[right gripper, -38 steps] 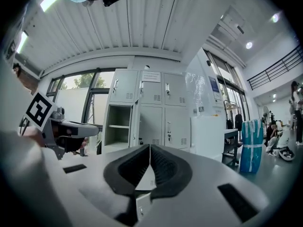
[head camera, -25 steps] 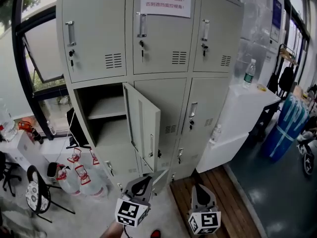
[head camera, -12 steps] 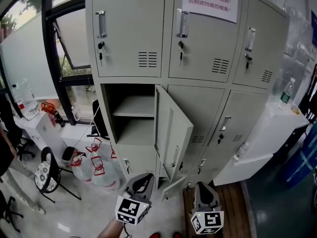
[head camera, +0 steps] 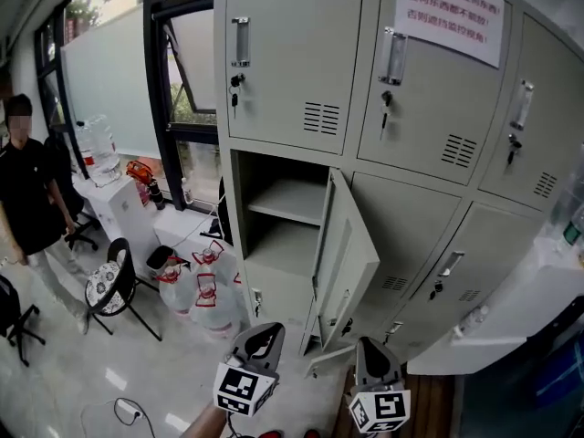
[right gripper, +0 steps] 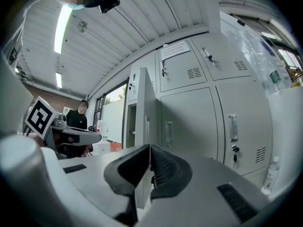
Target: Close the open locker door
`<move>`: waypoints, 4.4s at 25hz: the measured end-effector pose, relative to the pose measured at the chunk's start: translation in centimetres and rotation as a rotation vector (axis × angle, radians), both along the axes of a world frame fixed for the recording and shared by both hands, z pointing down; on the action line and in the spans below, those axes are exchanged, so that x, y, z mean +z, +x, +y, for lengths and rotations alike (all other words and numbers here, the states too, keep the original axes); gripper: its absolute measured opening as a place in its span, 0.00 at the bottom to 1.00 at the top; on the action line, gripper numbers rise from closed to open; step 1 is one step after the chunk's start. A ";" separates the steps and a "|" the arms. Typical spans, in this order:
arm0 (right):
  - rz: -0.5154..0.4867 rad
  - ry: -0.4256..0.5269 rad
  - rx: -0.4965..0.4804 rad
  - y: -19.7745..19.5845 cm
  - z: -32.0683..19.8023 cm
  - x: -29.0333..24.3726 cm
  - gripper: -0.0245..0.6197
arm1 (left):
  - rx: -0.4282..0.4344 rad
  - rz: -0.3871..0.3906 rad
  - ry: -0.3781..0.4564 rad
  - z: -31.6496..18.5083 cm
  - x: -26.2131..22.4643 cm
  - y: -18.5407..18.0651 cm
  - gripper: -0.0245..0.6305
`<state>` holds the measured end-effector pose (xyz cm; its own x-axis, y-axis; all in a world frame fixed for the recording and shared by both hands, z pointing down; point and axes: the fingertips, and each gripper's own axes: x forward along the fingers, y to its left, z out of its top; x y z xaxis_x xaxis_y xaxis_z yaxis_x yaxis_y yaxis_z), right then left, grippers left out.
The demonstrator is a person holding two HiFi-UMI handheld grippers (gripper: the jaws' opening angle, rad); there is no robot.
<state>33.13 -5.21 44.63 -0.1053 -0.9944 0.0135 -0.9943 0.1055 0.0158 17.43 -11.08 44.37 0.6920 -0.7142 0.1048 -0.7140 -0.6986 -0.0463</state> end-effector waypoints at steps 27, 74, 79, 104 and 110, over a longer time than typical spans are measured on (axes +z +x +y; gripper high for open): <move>-0.061 0.007 -0.542 -2.7 -5.4 -0.4 0.44 | -0.408 -0.021 0.010 3.1 0.5 -2.8 0.07; -0.002 -0.002 -0.400 -13.0 -9.4 -0.7 0.26 | -0.340 0.022 0.008 -3.7 0.2 -13.6 0.07; 0.004 0.001 -0.319 -15.2 -10.8 -0.7 0.26 | -0.261 0.020 0.006 -6.0 0.4 -15.7 0.07; -0.005 -0.013 0.020 -20.8 -17.3 -0.9 0.26 | -0.029 0.050 0.012 -15.2 -0.4 -23.8 0.07; 0.021 -0.031 0.022 -21.7 -18.7 -0.8 0.26 | -0.027 0.053 -0.009 -16.2 0.3 -24.7 0.07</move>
